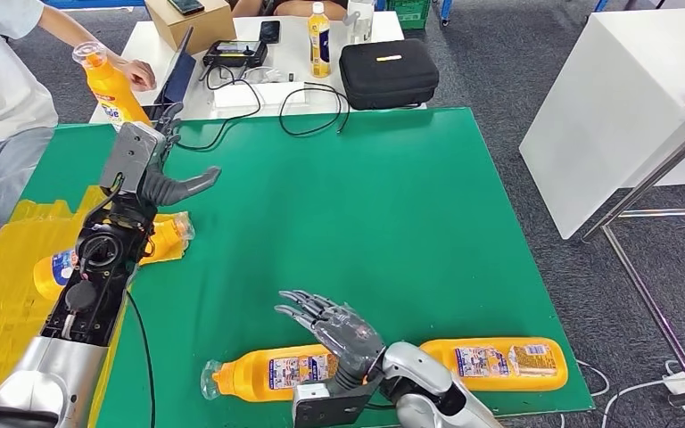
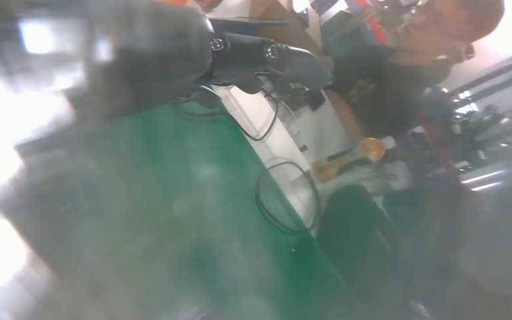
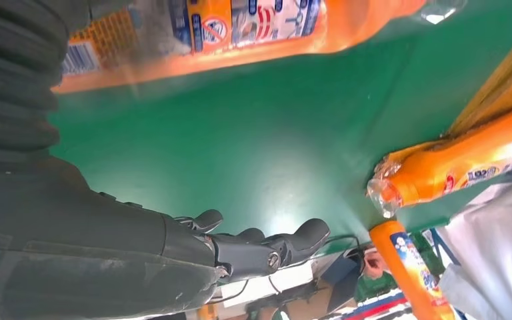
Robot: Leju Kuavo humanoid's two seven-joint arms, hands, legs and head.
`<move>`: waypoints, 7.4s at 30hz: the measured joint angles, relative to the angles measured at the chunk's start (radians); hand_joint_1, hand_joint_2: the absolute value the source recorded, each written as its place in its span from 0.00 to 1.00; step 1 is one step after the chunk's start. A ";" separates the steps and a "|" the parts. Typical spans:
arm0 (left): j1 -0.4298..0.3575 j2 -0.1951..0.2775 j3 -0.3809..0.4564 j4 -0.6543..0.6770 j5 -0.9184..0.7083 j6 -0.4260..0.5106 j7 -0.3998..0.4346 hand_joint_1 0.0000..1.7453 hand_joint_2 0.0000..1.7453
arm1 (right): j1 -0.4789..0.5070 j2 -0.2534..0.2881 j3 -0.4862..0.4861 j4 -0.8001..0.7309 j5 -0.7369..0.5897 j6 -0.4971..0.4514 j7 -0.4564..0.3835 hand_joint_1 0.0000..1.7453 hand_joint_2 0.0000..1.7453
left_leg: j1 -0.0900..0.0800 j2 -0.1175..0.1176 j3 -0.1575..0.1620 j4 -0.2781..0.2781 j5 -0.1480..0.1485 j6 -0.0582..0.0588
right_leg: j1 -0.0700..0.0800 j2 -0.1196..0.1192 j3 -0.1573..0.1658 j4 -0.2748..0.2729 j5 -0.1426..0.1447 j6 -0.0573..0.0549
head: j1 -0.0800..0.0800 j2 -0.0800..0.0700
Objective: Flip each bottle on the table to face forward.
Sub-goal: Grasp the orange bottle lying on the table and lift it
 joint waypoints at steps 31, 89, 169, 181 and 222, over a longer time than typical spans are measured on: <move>-0.002 -0.018 -0.015 0.008 0.047 0.003 -0.008 0.00 1.00 | -0.162 -0.006 0.172 0.216 0.023 0.073 0.088 0.00 1.00 | 0.000 0.001 0.004 0.000 0.000 0.000 | 0.000 0.000 0.003 0.000 0.000 0.000 | 0.000 0.000; 0.134 -0.006 0.015 -0.078 0.036 0.043 0.044 0.00 1.00 | -0.007 0.020 -0.154 0.151 0.225 -0.255 0.340 0.00 0.00 | 0.000 0.000 0.003 0.000 0.000 0.000 | 0.000 0.000 0.002 0.000 0.000 0.000 | 0.000 0.000; 0.151 -0.051 0.014 -0.076 0.037 0.040 0.062 0.00 1.00 | -0.113 0.168 -0.256 0.378 0.341 -0.128 0.505 0.19 1.00 | 0.000 0.000 0.003 0.000 0.000 0.000 | 0.000 0.000 0.002 0.000 0.000 0.000 | -0.001 0.000; 0.151 -0.051 0.014 -0.072 0.037 0.036 0.060 0.00 1.00 | -0.129 0.171 -0.274 0.391 0.279 -0.131 0.477 0.92 1.00 | 0.000 0.000 0.003 0.000 0.000 0.000 | 0.000 0.000 0.002 0.000 0.000 0.000 | -0.001 0.000; 0.082 -0.076 0.000 0.034 0.069 0.015 0.012 0.00 1.00 | -0.326 0.118 -0.289 0.552 0.237 -0.095 0.190 0.42 1.00 | 0.000 0.000 0.002 0.000 0.000 0.000 | 0.000 0.000 0.001 0.000 0.000 0.000 | -0.001 0.000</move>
